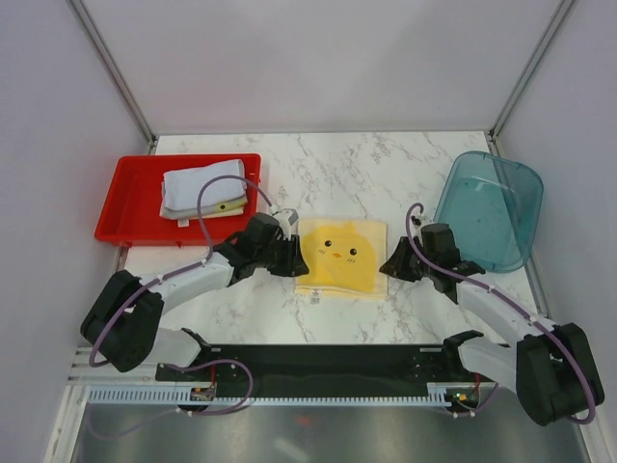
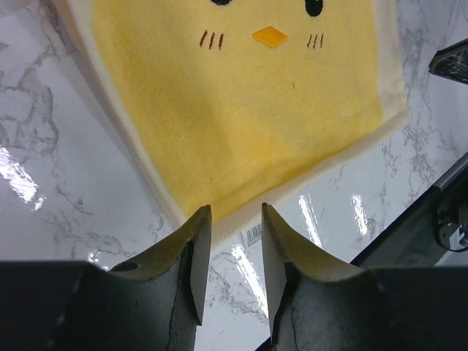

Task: Fold and stack the towels
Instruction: Fold the towel

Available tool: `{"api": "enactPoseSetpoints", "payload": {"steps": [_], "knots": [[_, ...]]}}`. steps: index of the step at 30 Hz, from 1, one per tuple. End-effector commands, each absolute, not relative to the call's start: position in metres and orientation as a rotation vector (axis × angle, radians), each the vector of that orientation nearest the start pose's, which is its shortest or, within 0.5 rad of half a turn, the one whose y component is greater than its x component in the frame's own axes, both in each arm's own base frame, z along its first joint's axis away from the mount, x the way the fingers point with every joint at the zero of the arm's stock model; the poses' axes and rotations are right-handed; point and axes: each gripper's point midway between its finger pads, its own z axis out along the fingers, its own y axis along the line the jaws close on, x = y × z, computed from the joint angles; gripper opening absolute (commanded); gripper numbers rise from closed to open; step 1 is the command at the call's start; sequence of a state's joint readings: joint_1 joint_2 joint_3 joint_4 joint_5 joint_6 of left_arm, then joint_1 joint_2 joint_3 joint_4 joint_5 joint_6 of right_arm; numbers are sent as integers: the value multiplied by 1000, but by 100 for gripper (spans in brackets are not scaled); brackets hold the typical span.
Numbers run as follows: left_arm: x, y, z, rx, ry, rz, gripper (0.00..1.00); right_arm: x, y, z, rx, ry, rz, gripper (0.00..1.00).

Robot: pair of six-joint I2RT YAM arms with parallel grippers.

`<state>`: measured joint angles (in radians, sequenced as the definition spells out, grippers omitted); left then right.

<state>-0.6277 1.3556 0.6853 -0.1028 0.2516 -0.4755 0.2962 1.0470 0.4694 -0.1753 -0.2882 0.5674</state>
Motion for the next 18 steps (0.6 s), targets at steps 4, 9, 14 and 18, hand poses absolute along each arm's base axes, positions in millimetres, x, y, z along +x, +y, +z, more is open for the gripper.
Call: {"api": "enactPoseSetpoints", "payload": {"steps": [4,9,14,18], "knots": [[220,-261,41,303,2551,-872,36,229,157,36,208,2464,837,20],[220,-252,32,263,2564,-802,35,229,154,36,191,2459,814,19],[238,-258,63,280,2519,-771,36,238,161,58,146,2435,847,18],[243,-272,88,302,2462,-830,37,249,170,79,140,2385,900,18]]}}
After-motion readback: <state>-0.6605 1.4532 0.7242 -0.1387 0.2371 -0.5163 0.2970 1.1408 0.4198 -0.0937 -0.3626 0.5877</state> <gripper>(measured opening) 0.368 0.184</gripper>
